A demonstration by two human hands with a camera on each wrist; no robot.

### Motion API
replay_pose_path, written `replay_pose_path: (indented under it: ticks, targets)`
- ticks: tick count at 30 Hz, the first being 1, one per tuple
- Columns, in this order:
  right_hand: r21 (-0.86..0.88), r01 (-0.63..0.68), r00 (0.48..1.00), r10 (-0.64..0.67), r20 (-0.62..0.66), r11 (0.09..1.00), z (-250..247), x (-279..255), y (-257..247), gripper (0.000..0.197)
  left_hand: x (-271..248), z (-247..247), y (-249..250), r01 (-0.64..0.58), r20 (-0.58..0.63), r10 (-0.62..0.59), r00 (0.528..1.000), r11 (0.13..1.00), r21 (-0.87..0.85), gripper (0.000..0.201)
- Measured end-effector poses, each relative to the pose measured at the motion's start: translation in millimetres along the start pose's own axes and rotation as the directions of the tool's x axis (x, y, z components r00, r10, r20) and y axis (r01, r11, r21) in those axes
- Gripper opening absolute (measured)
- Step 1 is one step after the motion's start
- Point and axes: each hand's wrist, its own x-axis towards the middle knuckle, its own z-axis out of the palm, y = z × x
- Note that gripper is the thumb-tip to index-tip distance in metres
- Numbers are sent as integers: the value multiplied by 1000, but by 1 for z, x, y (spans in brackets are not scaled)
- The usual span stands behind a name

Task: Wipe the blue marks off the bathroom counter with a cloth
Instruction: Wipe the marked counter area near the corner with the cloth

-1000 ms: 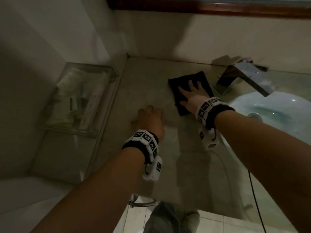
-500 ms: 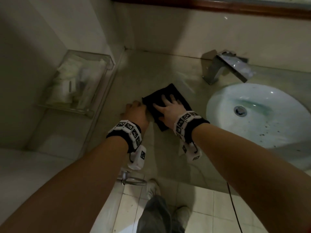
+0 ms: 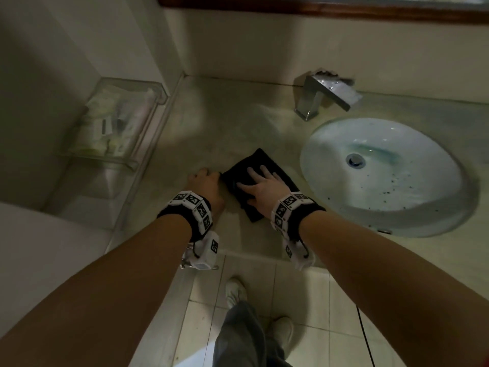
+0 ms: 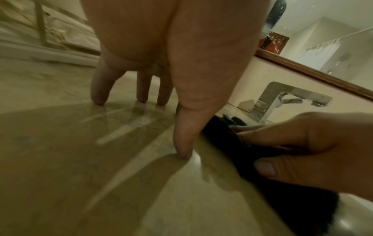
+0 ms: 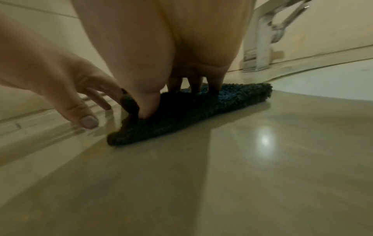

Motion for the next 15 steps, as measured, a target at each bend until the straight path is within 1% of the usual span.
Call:
replay_pose_path:
  ticks: [2,5,9,12,15]
  targets:
    - [24,-3,1000,3,-14,1000,5,-11,10,54,-3,1,1,-12,10,11,1000,999,40,79]
    - [59,-37,997,41,-59,998,15,-25,27,53,-5,4,1,-23,-13,24,1000,998,59,82]
    - [103,-124,982,136,-128,987,27,-36,56,53,-6,3,-1,-28,-21,29,999,998,59,84]
    - [210,-223,954,258,-156,952,30,-46,77,51,-7,3,0,-15,-19,16,1000,999,52,84]
    - [290,-241,932,304,-195,926,29,-52,86,48,-8,5,0,-17,-38,19,999,999,44,82]
